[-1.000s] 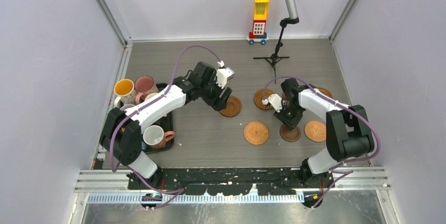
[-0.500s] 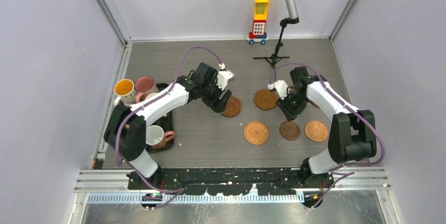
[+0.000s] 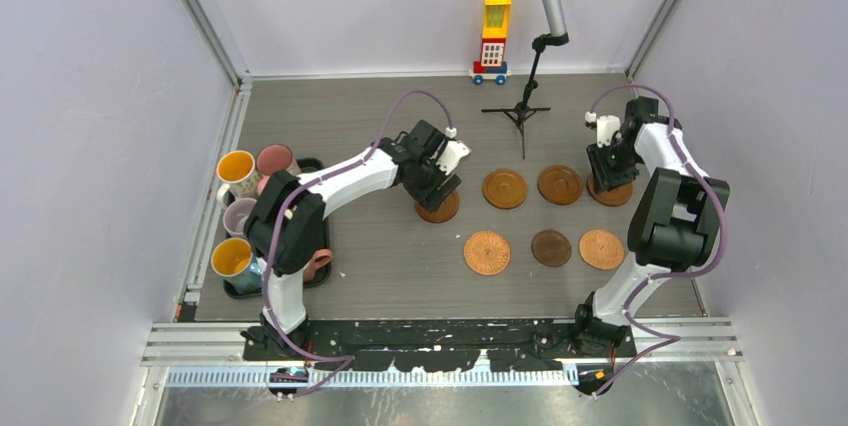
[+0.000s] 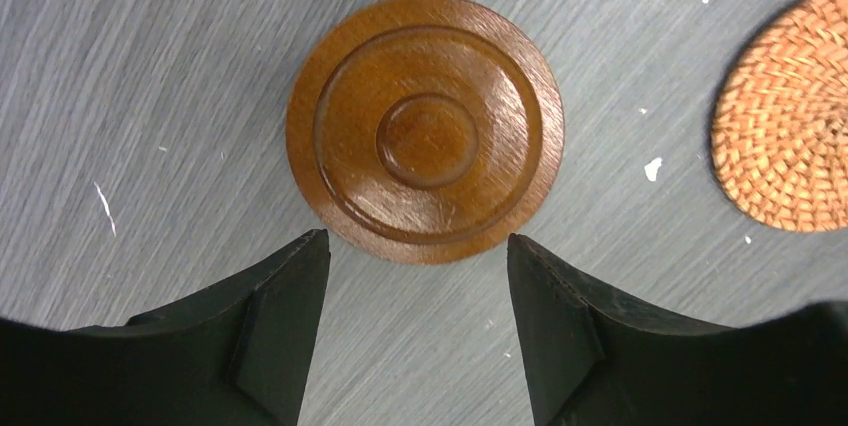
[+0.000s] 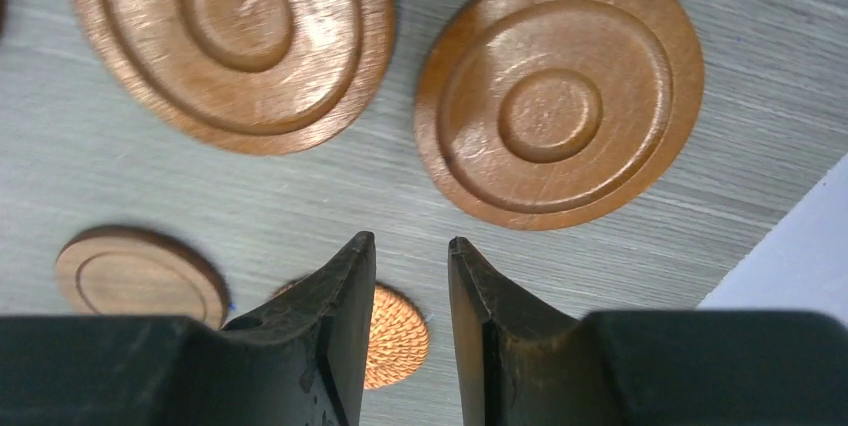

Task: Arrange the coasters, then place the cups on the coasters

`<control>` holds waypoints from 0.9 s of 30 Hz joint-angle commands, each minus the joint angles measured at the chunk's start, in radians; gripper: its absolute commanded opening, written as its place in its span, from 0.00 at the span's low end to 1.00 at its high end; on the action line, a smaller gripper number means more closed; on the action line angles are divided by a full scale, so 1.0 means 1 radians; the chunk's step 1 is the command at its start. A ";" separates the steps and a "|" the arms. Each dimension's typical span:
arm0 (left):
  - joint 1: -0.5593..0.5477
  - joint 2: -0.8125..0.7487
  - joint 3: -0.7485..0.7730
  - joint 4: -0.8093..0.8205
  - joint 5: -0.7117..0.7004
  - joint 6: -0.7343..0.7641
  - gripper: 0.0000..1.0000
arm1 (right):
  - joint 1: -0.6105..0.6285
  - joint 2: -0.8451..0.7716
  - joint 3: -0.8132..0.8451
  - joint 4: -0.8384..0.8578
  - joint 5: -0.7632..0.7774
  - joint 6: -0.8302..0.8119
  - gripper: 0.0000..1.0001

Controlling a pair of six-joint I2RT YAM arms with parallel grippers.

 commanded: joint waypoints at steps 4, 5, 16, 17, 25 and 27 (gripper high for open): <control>-0.014 0.083 0.091 -0.012 -0.061 0.020 0.65 | -0.007 0.101 0.073 0.093 0.150 0.077 0.35; -0.015 0.093 0.098 -0.011 -0.066 0.020 0.65 | -0.011 0.117 0.082 0.100 0.157 0.080 0.35; -0.020 0.189 0.158 0.005 -0.102 0.030 0.63 | -0.052 0.248 0.171 0.114 0.248 0.067 0.34; -0.020 0.197 0.168 0.006 -0.105 0.032 0.63 | -0.053 0.254 0.174 0.119 0.253 0.064 0.34; -0.020 0.257 0.234 0.013 -0.115 0.051 0.62 | -0.063 0.312 0.237 0.122 0.274 0.060 0.34; -0.020 0.267 0.247 0.017 -0.115 0.054 0.62 | -0.064 0.319 0.248 0.122 0.273 0.060 0.34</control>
